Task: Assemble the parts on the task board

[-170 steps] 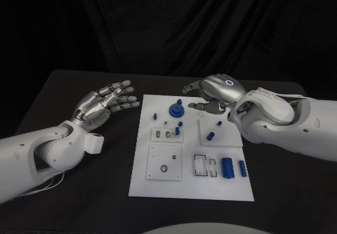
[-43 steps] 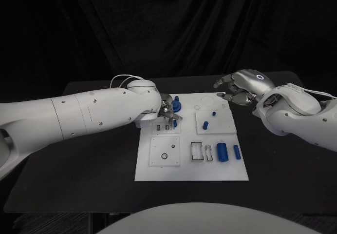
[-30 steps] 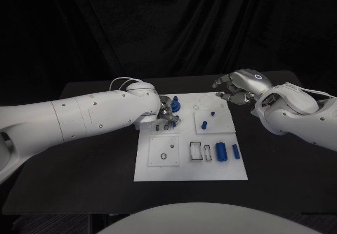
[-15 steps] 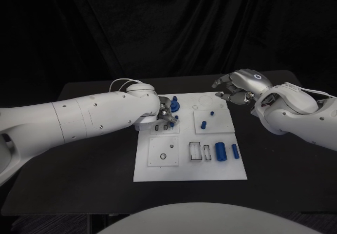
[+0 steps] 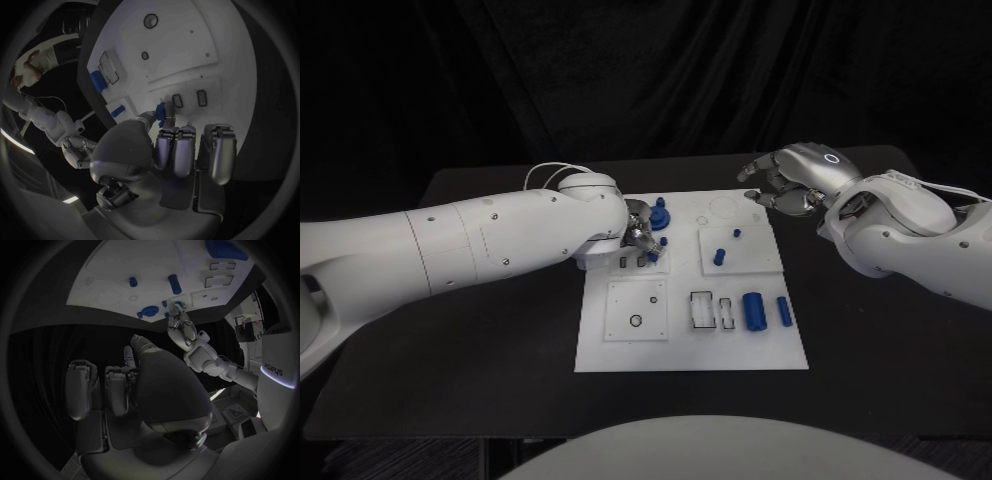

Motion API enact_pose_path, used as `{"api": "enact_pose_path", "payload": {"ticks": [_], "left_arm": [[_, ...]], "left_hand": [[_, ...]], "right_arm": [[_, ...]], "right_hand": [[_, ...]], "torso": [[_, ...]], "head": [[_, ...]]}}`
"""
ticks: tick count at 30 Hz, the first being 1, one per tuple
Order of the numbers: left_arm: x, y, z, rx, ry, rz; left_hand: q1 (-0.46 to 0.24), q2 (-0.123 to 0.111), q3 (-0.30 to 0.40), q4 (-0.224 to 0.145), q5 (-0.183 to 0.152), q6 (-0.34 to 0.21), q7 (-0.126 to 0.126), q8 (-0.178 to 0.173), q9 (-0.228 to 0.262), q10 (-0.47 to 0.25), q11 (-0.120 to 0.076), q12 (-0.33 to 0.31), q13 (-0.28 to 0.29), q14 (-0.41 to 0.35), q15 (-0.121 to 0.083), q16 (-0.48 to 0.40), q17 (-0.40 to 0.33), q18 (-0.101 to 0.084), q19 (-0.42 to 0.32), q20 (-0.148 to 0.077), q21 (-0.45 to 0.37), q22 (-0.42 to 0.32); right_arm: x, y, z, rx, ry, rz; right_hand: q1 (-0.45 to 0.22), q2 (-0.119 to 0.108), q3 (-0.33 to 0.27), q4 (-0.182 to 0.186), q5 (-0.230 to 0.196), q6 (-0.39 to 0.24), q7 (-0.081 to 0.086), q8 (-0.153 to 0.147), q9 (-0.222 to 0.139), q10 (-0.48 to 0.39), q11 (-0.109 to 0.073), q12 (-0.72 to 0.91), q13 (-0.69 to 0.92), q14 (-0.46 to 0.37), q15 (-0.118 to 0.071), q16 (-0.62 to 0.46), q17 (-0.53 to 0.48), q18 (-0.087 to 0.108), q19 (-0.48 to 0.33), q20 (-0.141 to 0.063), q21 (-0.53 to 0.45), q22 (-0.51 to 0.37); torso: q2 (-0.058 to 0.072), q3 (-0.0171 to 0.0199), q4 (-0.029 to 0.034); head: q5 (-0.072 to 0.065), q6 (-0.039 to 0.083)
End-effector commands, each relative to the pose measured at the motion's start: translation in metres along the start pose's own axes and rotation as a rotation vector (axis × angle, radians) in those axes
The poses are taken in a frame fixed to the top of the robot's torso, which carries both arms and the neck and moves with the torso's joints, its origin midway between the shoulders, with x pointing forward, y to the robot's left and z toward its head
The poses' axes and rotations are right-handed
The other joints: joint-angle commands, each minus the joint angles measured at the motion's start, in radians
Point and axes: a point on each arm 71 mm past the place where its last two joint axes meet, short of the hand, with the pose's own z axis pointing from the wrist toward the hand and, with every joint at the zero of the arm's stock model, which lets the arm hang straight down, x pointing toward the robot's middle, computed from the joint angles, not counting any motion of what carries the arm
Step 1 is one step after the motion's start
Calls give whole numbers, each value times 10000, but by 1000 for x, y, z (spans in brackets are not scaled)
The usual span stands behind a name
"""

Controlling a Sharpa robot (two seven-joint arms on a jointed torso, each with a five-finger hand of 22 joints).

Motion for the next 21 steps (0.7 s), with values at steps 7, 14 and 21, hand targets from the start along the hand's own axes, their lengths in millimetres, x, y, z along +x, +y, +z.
{"api": "enact_pose_path", "payload": {"ticks": [7,14,21], "left_arm": [[2,5,-6,113,-322,-318],[3,12,-9,3,-409,-440],[5,18,-10,-109,-353,-472]], "left_hand": [[-397,-423,1008,-211,204,153,-2,-226,287,1041,-78,35,2631,1039,-102,26,2630,-11,321,-59,-47,1623],[-491,-478,1176,-245,229,208,-9,-250,344,1041,-86,35,2631,1039,-109,26,2630,-13,331,-65,-45,1634],[-530,-489,1235,-248,230,223,-10,-263,362,1041,-88,35,2631,1039,-112,26,2630,-15,337,-67,-43,1641]], "right_arm": [[1,-4,-2,256,105,-34],[2,-5,-3,310,161,-45],[4,-6,-4,360,239,-48]], "right_hand": [[-28,-54,27,23,48,70,28,-9,-18,991,-22,-31,2581,1028,-55,-57,2572,90,325,-54,-46,2196],[-26,-59,29,23,49,69,31,-12,-20,971,-20,-48,2565,1029,-54,-54,2574,90,325,-54,-47,2196],[-26,-65,32,25,50,69,34,-16,-25,949,-18,-67,2548,1024,-53,-69,2563,93,319,-54,-59,2191]], "torso": [[0,30,-9],[8,32,-34],[7,16,-10]], "head": [[-25,-2],[37,-2],[107,-2]]}}
